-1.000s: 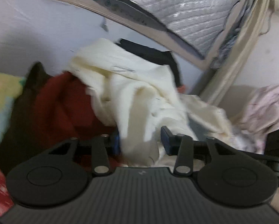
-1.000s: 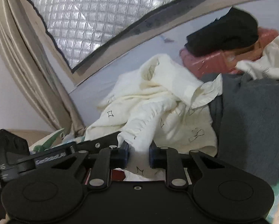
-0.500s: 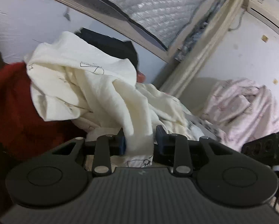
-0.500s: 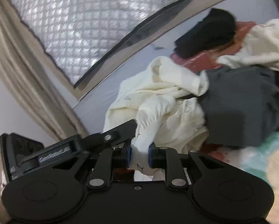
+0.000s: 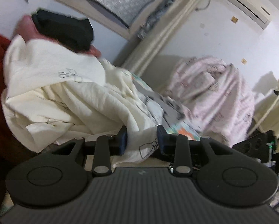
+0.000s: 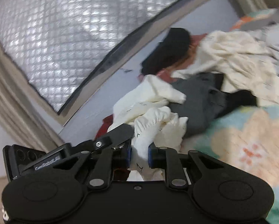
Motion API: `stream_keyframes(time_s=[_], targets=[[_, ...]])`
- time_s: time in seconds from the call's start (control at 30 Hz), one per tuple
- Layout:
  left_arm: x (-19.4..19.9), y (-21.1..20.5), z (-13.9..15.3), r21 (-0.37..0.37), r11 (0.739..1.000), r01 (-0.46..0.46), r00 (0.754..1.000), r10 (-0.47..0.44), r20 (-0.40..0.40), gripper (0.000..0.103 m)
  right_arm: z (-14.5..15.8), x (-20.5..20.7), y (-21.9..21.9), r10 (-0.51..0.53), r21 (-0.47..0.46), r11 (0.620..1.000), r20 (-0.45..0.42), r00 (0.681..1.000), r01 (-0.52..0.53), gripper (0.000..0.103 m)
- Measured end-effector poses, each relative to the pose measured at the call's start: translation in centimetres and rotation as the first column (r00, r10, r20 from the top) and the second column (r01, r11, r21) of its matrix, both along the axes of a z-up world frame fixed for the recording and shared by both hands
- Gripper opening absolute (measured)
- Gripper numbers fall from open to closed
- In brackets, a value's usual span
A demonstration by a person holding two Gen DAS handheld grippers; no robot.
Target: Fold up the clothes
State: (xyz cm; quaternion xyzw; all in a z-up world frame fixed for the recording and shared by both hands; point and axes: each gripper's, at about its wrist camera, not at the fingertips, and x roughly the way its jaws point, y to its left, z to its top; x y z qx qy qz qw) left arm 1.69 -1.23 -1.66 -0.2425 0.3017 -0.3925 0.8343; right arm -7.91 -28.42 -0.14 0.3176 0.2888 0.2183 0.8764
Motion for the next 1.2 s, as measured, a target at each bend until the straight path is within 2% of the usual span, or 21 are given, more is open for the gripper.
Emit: stream_keyframes(time_s=[0.07,0.17,0.27,0.47,0.57,0.87,1.03,1.13,1.2], targets=[[-0.6,-1.0,-0.5,0.008,0.999,0.038,0.999,-0.038,-0.016,0.031,-0.1,-1.0,-0.8,-0.038,-0.016,0.999,-0.055,0.998,0.037,0.022],[-0.8,-2.4,-1.6,0.011,0.997,0.074,0.996,-0.073,-0.051,0.031,-0.1,-2.2,-1.2,-0.085,-0.104,0.992,-0.079,0.993,0.076,0.022],[-1.2,-3.2,-1.3,0.010,0.995,0.097,0.995,-0.097,-0.039,0.031,-0.4,-3.1,-2.1,-0.123,-0.085,0.990,-0.093,0.988,0.115,0.020],[-2.9,-3.3,0.2,-0.062,0.986,0.155,0.988,-0.155,-0.003,0.030,2.2,-4.9,-3.8,-0.164,-0.062,0.985,-0.023,0.986,0.163,0.018],[-3.7,-3.4,0.8,-0.101,0.980,0.171,0.985,-0.172,0.001,0.030,3.9,-5.9,-4.2,-0.173,-0.091,0.981,0.009,0.985,0.173,0.017],[-5.9,-6.6,3.0,-0.089,0.961,0.264,0.964,-0.258,0.066,0.030,5.4,-10.0,-6.7,-0.207,-0.067,0.976,0.012,0.978,0.207,0.017],[-7.1,-9.7,5.4,-0.076,0.940,0.332,0.940,-0.323,0.105,0.030,6.4,-13.0,-8.8,-0.273,-0.040,0.961,0.035,0.962,0.274,0.017],[-7.5,-12.6,8.0,-0.031,0.914,0.404,0.907,-0.396,0.147,0.030,7.5,-14.4,-11.2,-0.336,-0.016,0.941,0.054,0.940,0.337,0.017],[-7.0,-13.6,10.0,-0.030,0.902,0.430,0.892,-0.419,0.170,0.030,8.7,-15.2,-13.0,-0.385,-0.026,0.921,0.085,0.919,0.388,0.017]])
